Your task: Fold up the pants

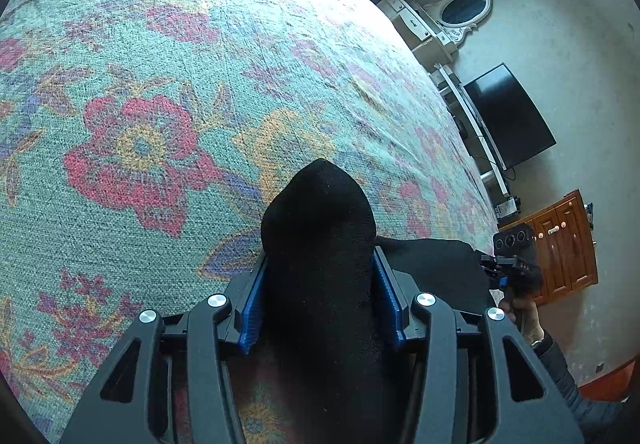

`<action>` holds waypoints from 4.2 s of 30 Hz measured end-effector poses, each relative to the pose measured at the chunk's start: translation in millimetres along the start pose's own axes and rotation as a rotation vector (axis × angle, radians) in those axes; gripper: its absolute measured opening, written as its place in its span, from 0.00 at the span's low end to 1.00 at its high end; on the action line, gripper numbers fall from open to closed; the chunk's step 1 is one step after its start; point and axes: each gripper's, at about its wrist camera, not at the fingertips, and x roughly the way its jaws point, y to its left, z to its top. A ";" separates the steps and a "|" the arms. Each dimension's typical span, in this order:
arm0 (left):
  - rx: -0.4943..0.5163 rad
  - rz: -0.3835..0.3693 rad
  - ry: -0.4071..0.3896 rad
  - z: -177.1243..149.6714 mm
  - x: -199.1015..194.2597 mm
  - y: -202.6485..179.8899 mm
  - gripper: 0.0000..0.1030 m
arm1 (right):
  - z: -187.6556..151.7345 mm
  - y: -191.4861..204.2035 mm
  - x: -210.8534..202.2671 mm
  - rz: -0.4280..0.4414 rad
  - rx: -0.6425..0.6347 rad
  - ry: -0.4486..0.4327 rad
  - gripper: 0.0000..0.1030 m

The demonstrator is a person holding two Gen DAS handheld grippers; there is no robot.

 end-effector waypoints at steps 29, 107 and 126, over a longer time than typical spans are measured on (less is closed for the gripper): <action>-0.025 0.079 0.032 -102.0 -60.0 -19.9 0.82 | -117.1 52.2 -1.4 0.038 -0.156 0.165 0.91; 0.027 -0.037 -0.040 30.7 -27.0 41.0 0.22 | 22.0 60.8 79.2 0.118 -0.195 0.031 0.30; -0.068 -0.080 -0.103 68.4 -19.5 80.7 0.42 | 67.3 36.1 88.4 0.202 -0.009 0.000 0.60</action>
